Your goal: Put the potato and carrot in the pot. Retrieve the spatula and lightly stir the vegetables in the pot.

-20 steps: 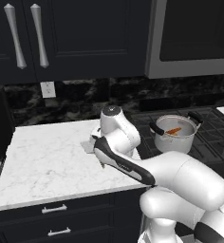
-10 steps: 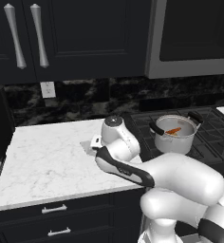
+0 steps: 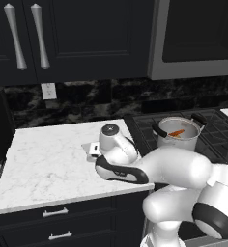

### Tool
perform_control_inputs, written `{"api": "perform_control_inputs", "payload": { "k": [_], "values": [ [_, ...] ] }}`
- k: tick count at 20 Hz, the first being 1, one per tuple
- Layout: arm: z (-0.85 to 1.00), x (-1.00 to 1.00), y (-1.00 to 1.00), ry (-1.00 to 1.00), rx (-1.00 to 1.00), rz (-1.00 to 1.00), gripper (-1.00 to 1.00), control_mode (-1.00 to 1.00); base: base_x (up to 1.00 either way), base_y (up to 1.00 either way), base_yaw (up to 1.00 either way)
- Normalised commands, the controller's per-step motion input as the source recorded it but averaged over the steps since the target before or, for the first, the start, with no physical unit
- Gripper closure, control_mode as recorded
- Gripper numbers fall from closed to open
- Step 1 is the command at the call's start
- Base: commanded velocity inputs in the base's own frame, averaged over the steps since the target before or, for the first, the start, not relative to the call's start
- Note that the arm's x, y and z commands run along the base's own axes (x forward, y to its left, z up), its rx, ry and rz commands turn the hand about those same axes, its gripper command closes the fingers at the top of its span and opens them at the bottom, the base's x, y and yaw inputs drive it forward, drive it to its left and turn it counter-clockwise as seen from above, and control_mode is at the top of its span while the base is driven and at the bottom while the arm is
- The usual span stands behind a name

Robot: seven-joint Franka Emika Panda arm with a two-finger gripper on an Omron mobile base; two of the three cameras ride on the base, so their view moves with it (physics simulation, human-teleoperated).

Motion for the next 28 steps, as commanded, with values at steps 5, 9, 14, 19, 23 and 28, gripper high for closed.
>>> {"api": "perform_control_inputs", "payload": {
  "k": [5, 9, 14, 19, 23, 28],
  "values": [
    [-0.13, 0.39, 0.11, 0.03, -0.02, 0.01, -1.0, -1.0, 0.0, 0.0, 0.0],
    [-0.22, 0.32, 0.17, 0.06, -0.02, 0.03, -1.0, -1.0, 0.0, 0.0, 0.0],
    [-0.25, 0.19, 0.13, 0.06, -0.04, 0.01, -1.0, -1.0, 0.0, 0.0, 0.0],
    [-0.22, 0.0, 0.0, 0.02, -0.03, 0.0, -1.0, -1.0, 0.0, 0.0, 0.0],
    [-0.2, 0.0, 0.0, 0.0, -0.01, 0.0, -1.0, -1.0, 0.0, 0.0, 0.0],
    [-0.16, 0.01, 0.0, 0.0, 0.0, 0.01, -1.0, -1.0, 0.0, 0.0, 0.0]
  ]
}}
